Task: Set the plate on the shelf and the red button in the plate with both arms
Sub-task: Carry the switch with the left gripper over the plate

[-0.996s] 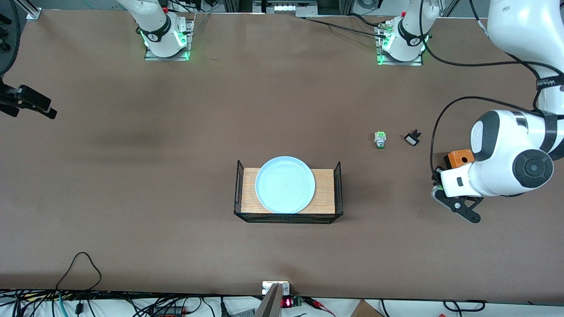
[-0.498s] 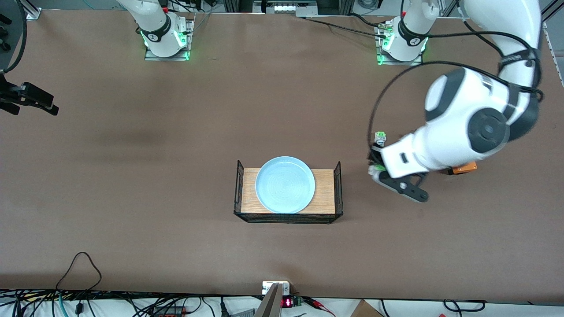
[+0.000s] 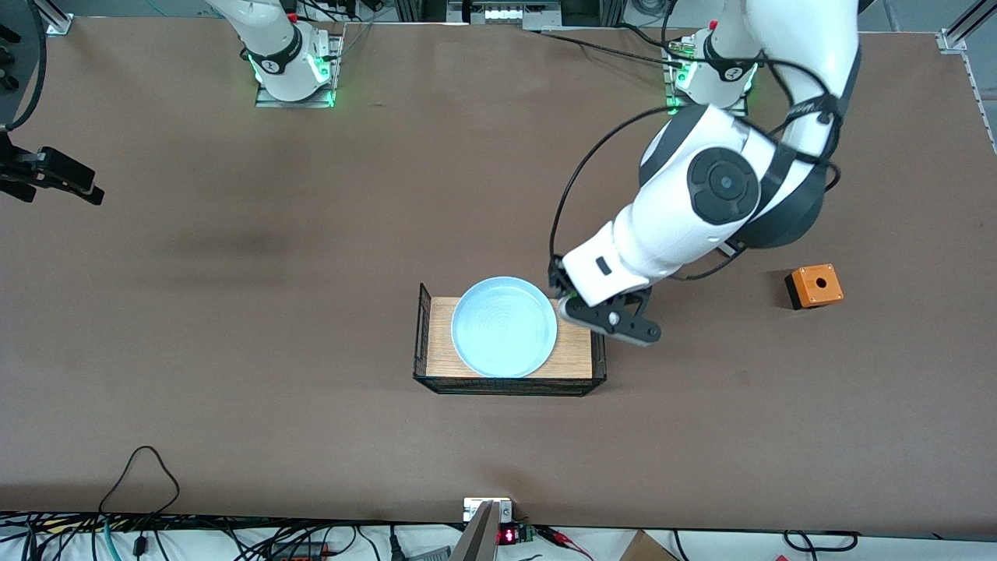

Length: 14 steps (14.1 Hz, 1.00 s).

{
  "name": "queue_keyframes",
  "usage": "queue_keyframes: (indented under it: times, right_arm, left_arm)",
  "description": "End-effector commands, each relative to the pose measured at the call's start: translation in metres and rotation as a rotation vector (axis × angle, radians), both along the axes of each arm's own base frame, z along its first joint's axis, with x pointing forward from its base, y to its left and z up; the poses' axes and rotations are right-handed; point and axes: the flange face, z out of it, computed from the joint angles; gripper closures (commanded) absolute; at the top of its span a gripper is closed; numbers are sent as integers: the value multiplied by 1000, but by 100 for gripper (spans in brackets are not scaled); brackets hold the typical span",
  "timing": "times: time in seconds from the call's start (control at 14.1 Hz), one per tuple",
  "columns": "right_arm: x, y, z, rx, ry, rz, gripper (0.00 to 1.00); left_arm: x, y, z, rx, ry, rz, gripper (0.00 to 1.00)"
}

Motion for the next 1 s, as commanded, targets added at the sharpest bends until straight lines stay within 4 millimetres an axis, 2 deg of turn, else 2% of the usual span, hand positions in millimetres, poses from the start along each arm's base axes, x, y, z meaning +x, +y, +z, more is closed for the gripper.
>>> queue_keyframes:
  times: [0.0, 0.21, 0.43, 0.57, 0.93]
  right_arm:
    - [-2, 1, 6, -16, 4, 3, 0]
    - [-3, 2, 5, -16, 18, 5, 0]
    - [-4, 2, 6, -17, 17, 5, 0]
    - [-4, 2, 6, -17, 18, 5, 0]
    - [-4, 3, 6, -18, 17, 5, 0]
  left_arm:
    - [12, -29, -23, -21, -86, 4, 82]
    - [7, -67, -51, -25, -170, -17, 82]
    - [-10, -96, -69, 28, -190, -57, 82]
    - [-18, -108, -81, 81, -208, -85, 82]
    - [-22, -115, -102, 137, -215, -116, 80]
